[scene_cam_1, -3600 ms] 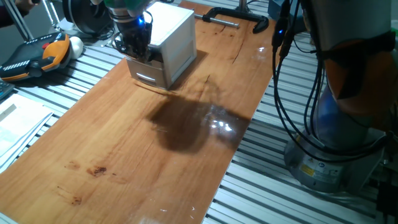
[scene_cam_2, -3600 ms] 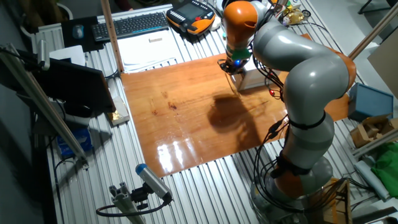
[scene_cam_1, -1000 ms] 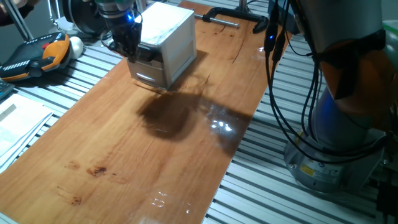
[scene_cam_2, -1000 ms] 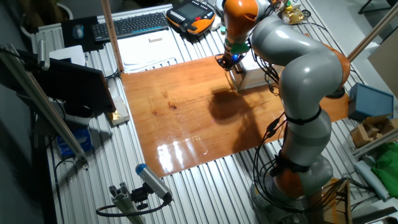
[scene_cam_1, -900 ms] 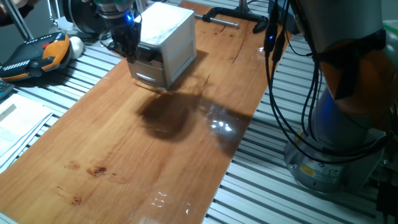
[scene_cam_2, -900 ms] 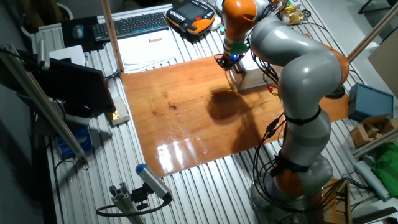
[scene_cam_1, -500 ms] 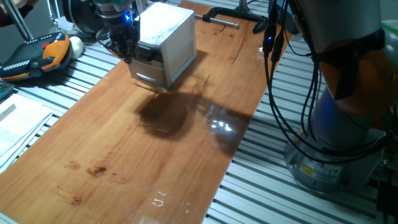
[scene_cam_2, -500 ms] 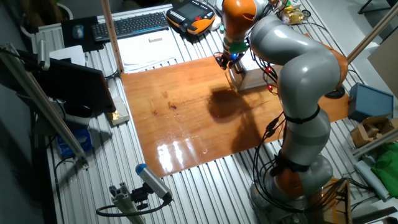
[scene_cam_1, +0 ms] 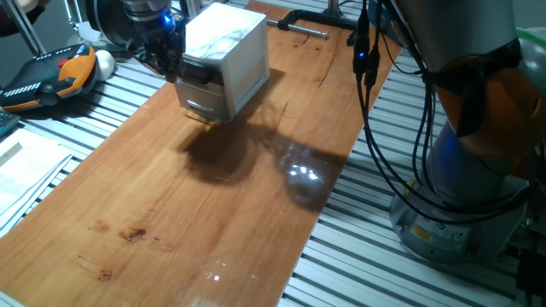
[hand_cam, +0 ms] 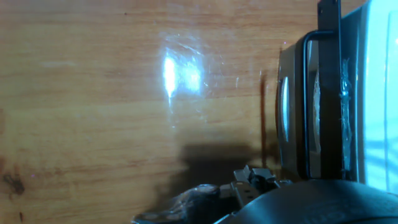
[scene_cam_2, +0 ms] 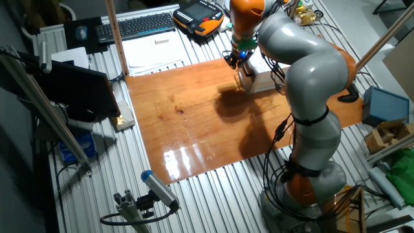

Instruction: Grasp the handle and open the drawer

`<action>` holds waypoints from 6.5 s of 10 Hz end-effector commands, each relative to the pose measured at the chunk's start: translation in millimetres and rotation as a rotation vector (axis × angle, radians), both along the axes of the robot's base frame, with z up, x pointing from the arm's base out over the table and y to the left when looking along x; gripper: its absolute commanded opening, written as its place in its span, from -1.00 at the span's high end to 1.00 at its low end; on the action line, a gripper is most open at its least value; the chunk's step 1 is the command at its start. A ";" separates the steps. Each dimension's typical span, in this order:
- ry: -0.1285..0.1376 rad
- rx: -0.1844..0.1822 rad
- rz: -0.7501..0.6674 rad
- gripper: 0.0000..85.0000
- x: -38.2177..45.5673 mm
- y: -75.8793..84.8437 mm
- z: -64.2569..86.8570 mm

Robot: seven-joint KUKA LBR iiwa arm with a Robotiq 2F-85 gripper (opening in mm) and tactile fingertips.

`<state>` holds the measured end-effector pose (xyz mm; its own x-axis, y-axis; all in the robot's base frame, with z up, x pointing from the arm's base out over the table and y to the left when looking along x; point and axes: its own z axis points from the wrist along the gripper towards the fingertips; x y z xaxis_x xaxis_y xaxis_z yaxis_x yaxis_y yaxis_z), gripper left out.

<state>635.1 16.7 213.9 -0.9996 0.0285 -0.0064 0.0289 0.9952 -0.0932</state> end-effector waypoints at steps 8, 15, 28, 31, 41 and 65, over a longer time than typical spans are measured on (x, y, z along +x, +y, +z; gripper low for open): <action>-0.019 -0.019 0.014 0.25 7.3 -18.1 -9.3; -0.020 -0.025 0.018 0.28 13.1 -29.3 -16.1; -0.018 -0.032 0.005 0.29 15.1 -36.9 -28.3; -0.026 -0.037 0.006 0.29 15.4 -37.9 -30.7; -0.037 -0.043 0.018 0.36 15.7 -39.5 -33.4; -0.048 -0.073 0.047 0.98 14.8 -42.5 -34.8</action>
